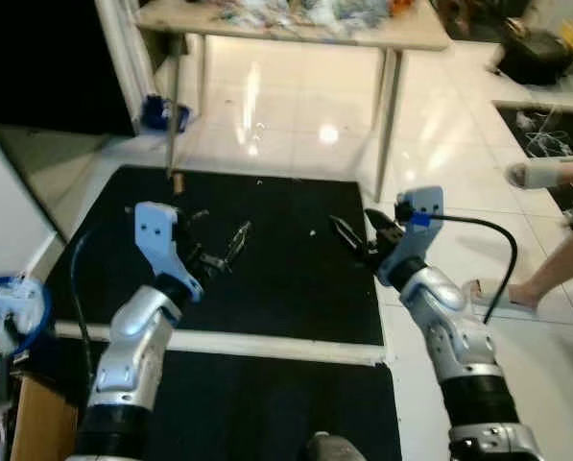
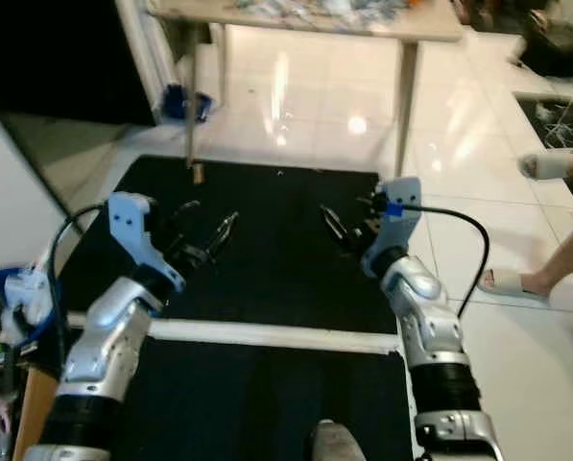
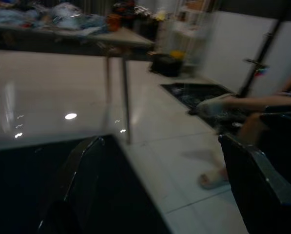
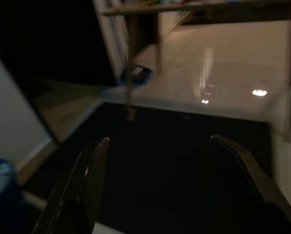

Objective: Picking trash to rubbish bin

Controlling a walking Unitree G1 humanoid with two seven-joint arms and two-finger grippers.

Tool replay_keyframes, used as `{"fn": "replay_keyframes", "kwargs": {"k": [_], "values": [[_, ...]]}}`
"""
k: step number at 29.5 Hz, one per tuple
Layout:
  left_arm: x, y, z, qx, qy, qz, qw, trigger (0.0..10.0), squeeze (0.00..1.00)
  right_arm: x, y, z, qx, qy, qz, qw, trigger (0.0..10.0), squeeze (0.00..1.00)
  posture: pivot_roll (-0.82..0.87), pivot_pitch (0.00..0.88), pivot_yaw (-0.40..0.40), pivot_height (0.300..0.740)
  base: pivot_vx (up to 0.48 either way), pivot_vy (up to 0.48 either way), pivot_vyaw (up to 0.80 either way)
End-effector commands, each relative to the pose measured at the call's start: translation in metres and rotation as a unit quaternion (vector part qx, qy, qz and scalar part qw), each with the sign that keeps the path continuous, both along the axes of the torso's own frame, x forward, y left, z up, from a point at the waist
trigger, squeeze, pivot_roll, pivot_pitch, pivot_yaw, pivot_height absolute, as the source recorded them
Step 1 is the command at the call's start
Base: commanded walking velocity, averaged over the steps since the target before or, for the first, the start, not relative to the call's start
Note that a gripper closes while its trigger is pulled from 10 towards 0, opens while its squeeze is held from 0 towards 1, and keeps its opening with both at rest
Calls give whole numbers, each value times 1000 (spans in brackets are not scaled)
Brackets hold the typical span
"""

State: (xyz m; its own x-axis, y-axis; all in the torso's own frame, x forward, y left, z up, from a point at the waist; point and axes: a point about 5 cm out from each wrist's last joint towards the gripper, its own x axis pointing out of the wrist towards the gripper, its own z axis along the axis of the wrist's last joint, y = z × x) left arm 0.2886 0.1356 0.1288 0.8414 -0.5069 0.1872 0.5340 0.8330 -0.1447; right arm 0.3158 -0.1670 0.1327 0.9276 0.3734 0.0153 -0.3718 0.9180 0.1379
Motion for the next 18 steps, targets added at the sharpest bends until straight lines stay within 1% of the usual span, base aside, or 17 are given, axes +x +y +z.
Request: {"fn": "replay_keyframes", "kwargs": {"k": [1,10,18], "values": [[0,3,-3,4,7,5,1000,10000,0,0,3,-1,-1,1,5,1000,10000,0,-59,0,-5,740,0,0,-800],[0,2,-2,-1,6,-7,1000,10000,0,1,3,1,-2,-5,1,1000,10000,0,-56,0,-5,740,0,0,0],[0,0,-1,-1,2,-13,1000,10000,0,1,2,1,-5,-6,0,1000,10000,0,-57,0,-7,740,303,0,0]]}}
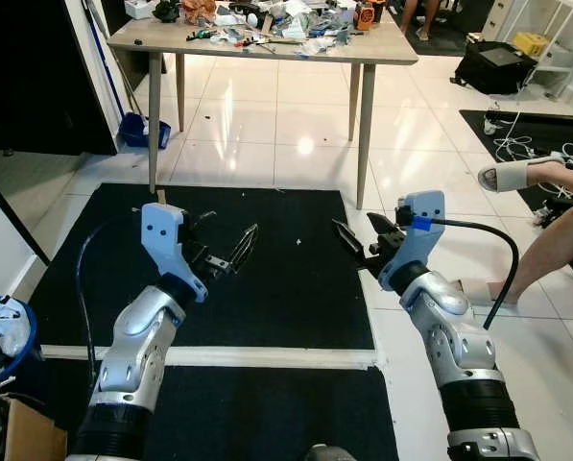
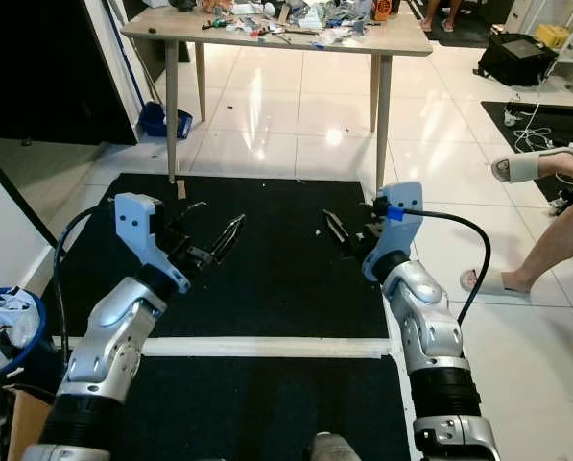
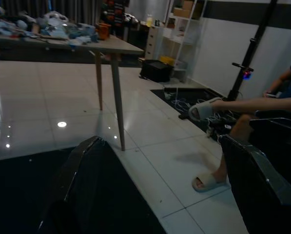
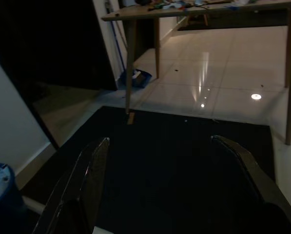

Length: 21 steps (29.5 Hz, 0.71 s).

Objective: Picking trash to rubbish bin

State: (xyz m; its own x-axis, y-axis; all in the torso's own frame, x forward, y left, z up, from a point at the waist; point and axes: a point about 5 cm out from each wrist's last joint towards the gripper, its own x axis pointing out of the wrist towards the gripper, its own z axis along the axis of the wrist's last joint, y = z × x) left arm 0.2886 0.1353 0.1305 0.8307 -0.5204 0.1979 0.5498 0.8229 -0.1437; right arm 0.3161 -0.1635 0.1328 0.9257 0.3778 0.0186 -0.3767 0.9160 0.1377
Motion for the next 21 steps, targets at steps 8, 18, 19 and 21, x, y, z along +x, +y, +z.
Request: {"fn": "replay_keyframes", "kwargs": {"k": [8,18,19,21], "values": [[-1,-1,-3,3,4,-9,1000,10000,0,0,-1,0,-7,-5,-3,1000,10000,0,-55,0,-14,740,340,0,0],[-1,-1,-3,5,2,-13,1000,10000,0,0,-2,0,-9,-5,-3,1000,10000,0,-54,0,-17,740,348,0,0],[-1,-1,-3,5,2,-13,1000,10000,0,0,-2,0,-9,-4,-3,1000,10000,0,-54,0,-18,740,352,0,0],[-1,-2,-3,5,2,-14,1000,10000,0,0,-2,-1,-12,-4,-2,1000,10000,0,-55,0,-17,740,347,0,-334]]}}
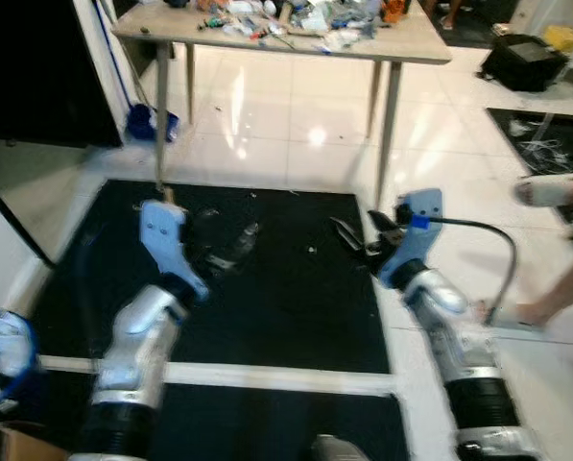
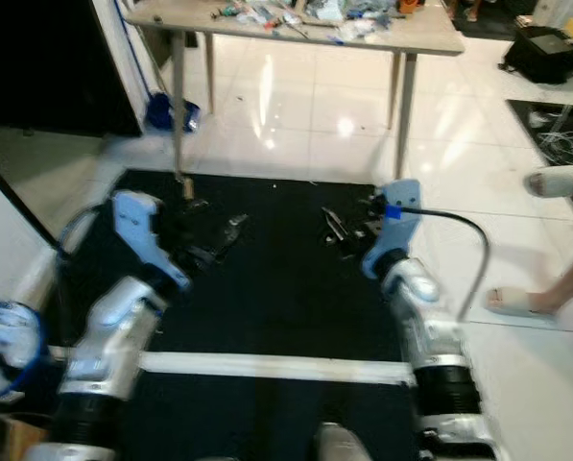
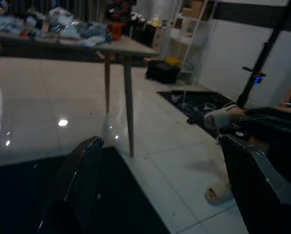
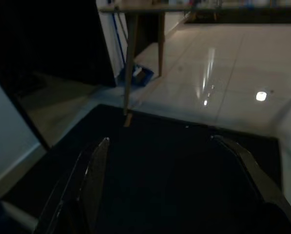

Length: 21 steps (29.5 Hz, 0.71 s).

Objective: Picking trash to rubbish bin

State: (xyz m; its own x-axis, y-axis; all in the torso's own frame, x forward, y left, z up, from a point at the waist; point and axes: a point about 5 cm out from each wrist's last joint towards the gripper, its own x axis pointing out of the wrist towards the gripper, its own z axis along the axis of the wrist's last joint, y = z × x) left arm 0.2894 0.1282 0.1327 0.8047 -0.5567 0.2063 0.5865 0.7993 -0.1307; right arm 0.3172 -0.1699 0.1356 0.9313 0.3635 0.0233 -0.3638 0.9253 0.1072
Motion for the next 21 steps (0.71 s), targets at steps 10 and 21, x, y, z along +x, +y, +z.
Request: {"fn": "replay_keyframes", "kwargs": {"k": [10,21], "values": [[-2,6,-7,3,8,7,1000,10000,0,-1,5,-3,4,4,5,1000,10000,0,-56,0,-16,740,351,0,-603],[-1,7,-7,3,8,7,1000,10000,0,0,5,-3,4,3,5,1000,10000,0,-57,0,-15,740,352,0,0]]}}
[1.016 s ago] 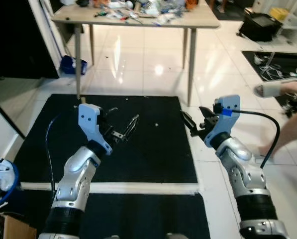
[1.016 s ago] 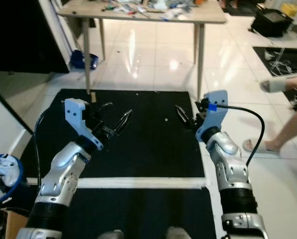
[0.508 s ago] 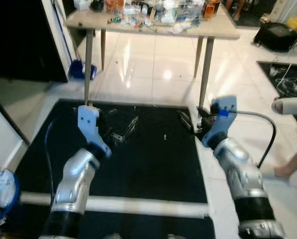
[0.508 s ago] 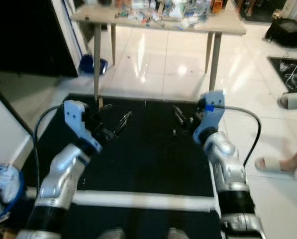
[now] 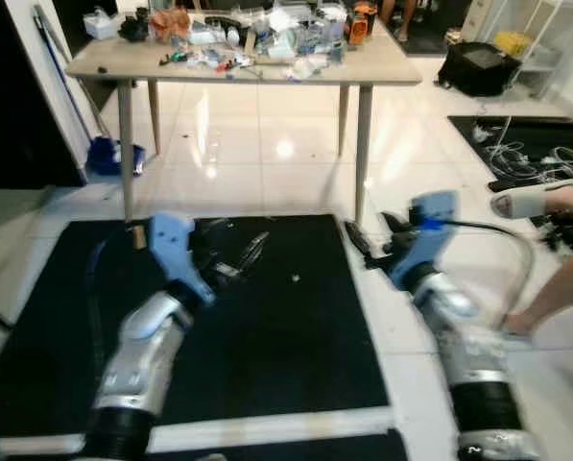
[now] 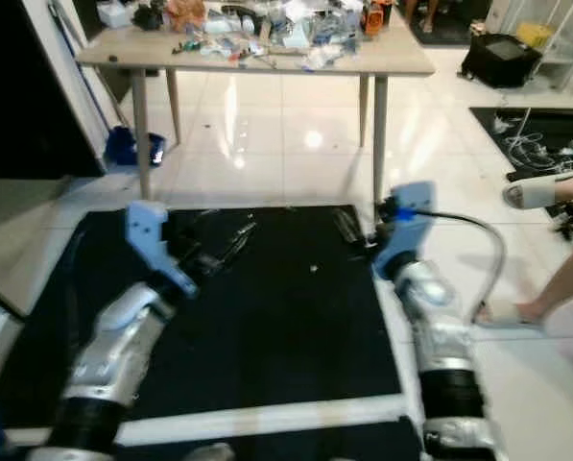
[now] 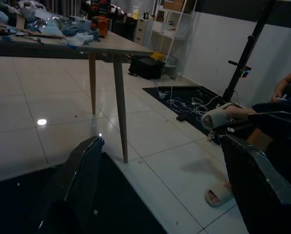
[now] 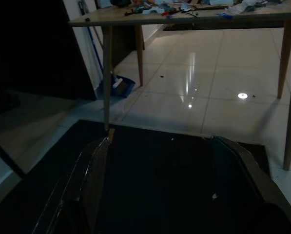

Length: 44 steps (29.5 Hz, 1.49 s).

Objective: Picking trash to rubbish bin

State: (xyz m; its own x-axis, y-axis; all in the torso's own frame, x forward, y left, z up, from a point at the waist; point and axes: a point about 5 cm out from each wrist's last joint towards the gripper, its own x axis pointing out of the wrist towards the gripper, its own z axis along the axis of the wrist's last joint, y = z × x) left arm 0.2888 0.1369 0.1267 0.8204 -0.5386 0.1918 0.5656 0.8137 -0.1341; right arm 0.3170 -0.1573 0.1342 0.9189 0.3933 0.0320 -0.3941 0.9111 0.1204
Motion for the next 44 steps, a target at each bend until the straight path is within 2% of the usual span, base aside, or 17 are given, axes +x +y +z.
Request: {"fn": "replay_keyframes", "kwargs": {"k": [1,41,44], "values": [[-1,-2,-1,1,1,-5,1000,10000,0,0,-8,-1,-4,5,-11,1000,10000,0,-57,0,-15,740,352,0,0],[-1,-3,1,-2,-5,-13,1000,10000,0,0,-8,-1,-5,3,-12,1000,10000,0,-59,0,-14,740,451,0,0],[-1,-3,1,-2,-6,-13,1000,10000,0,0,-8,-1,-7,5,-11,1000,10000,0,-59,0,-14,740,480,0,-800]]}}
